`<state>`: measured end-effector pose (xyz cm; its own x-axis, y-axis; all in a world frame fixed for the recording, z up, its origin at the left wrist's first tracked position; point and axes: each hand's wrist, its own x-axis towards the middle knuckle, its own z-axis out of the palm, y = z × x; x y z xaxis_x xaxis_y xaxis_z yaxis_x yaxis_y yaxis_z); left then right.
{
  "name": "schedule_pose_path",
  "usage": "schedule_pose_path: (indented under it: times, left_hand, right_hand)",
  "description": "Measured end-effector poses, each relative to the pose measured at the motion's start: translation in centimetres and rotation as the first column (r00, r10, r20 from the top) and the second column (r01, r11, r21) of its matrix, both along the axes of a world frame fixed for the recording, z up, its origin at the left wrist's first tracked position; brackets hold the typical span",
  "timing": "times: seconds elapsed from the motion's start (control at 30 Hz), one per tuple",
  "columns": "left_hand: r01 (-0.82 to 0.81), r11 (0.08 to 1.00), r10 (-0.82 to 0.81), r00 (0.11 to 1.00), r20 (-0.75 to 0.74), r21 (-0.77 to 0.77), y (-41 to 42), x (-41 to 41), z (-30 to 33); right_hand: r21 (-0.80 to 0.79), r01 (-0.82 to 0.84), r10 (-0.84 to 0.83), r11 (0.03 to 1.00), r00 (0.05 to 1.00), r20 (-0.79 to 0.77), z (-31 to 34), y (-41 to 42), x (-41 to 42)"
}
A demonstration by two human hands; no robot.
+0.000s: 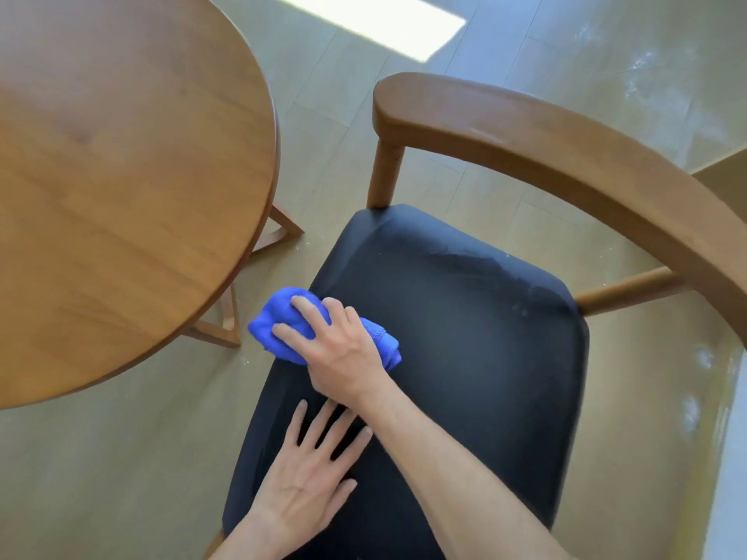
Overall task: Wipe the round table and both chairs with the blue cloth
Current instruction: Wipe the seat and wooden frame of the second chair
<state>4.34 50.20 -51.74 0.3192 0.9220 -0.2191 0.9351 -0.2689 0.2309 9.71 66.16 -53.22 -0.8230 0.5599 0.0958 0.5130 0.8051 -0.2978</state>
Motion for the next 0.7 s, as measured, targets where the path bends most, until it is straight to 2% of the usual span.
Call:
schedule_pose_path:
  times: [0.07, 0.13, 0.27, 0.33, 0.43, 0.5, 0.57, 0.7]
  left_hand:
    - [-0.001, 1.0, 0.001, 1.0, 0.0, -0.019, 0.1, 0.0, 0.0]
    - [0.007, 1.0, -0.006, 1.0, 0.012, -0.019, 0.3, 0.0, -0.1]
    - [0.02, 1.0, -0.021, 0.999, 0.04, 0.012, 0.5, -0.1, -0.5]
    - [0.023, 0.999, -0.024, 0.999, 0.037, 0.022, 0.3, -0.2, -0.7]
    - [0.024, 1.0, -0.024, 0.999, 0.033, 0.012, 0.1, -0.3, -1.0]
    - [0.031, 0.999, -0.032, 0.999, 0.035, 0.008, 0.1, -0.2, -1.1]
    - [0.028, 0.999, -0.029, 0.999, 0.045, 0.019, 0.2, -0.2, -1.3]
    - [0.032, 0.998, -0.036, 0.997, 0.07, 0.049, 0.2, -0.1, -1.6]
  right_hand:
    - [0.039, -0.065, 0.064, 0.997, 0.998, 0.023, 0.0, 1.4, 1.1]
    - [0.089, -0.042, 0.04, 0.995, 0.999, 0.024, 0.0, 3.0, 2.7]
    - [0.203, 0.185, -0.195, 0.962, 0.98, 0.032, -0.5, 8.3, 8.9]
    - [0.24, 0.348, -0.364, 0.906, 0.931, 0.025, -0.6, 11.1, 14.3]
    - [0.22, 0.624, -0.645, 0.75, 0.763, 0.036, 0.1, 12.0, 22.8]
    - [0.217, 0.715, -0.742, 0.665, 0.666, 0.077, 0.5, 10.0, 25.3]
    - [0.175, 0.795, -0.814, 0.58, 0.571, 0.104, 0.5, 8.3, 24.5]
    - [0.057, 0.95, -0.949, 0.308, 0.302, 0.087, 0.8, 9.2, 20.4]
